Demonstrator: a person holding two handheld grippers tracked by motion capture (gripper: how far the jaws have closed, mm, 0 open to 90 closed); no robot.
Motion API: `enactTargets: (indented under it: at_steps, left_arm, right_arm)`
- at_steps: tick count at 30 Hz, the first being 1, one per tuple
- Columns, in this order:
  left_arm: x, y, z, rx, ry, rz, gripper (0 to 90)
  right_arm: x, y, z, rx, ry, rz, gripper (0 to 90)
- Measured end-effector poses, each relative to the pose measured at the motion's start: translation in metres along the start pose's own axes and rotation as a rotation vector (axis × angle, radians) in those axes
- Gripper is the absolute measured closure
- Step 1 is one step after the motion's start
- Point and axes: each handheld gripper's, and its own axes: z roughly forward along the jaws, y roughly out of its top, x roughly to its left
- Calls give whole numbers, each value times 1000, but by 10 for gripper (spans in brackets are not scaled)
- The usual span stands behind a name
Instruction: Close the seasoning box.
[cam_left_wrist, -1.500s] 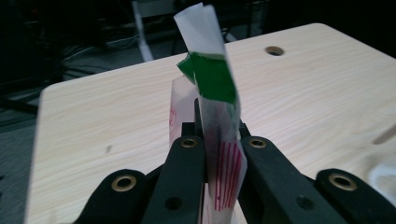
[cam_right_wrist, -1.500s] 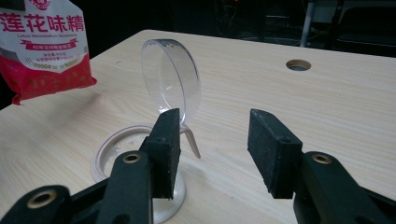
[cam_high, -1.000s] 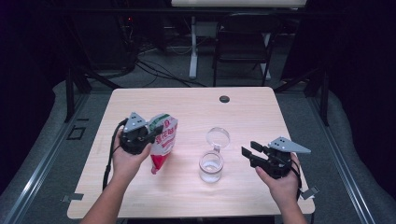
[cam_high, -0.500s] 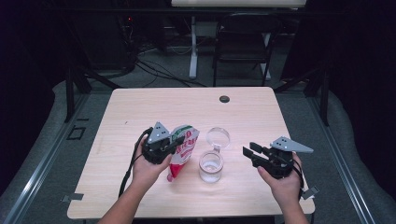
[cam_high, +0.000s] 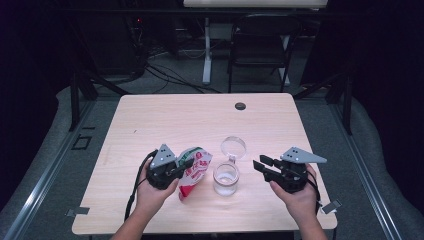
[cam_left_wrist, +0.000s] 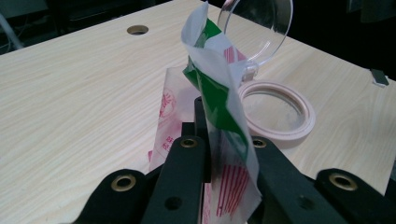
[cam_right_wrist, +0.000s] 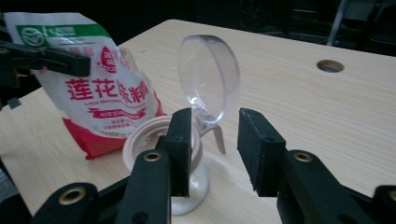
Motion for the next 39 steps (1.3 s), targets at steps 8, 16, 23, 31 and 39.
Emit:
enactTargets:
  at_steps: [8, 16, 23, 31, 39]
  left_arm:
    - [0, -9, -3, -20, -24, -20, 900]
    - [-4, -12, 0, -24, -59, -28, 900]
    - [-9, -12, 3, -20, -77, -24, 900]
    - [-12, -13, 5, -23, -80, -29, 900]
    - [-12, -13, 5, -26, -83, -31, 898]
  right_arm:
    - [17, 4, 8, 30, 78, -60, 685]
    - [26, 7, 19, 76, 122, -94, 776]
    - [33, 14, 37, 93, 152, -141, 814]
    - [42, 18, 55, 105, 189, -165, 783]
    - [51, 23, 68, 112, 213, -198, 745]
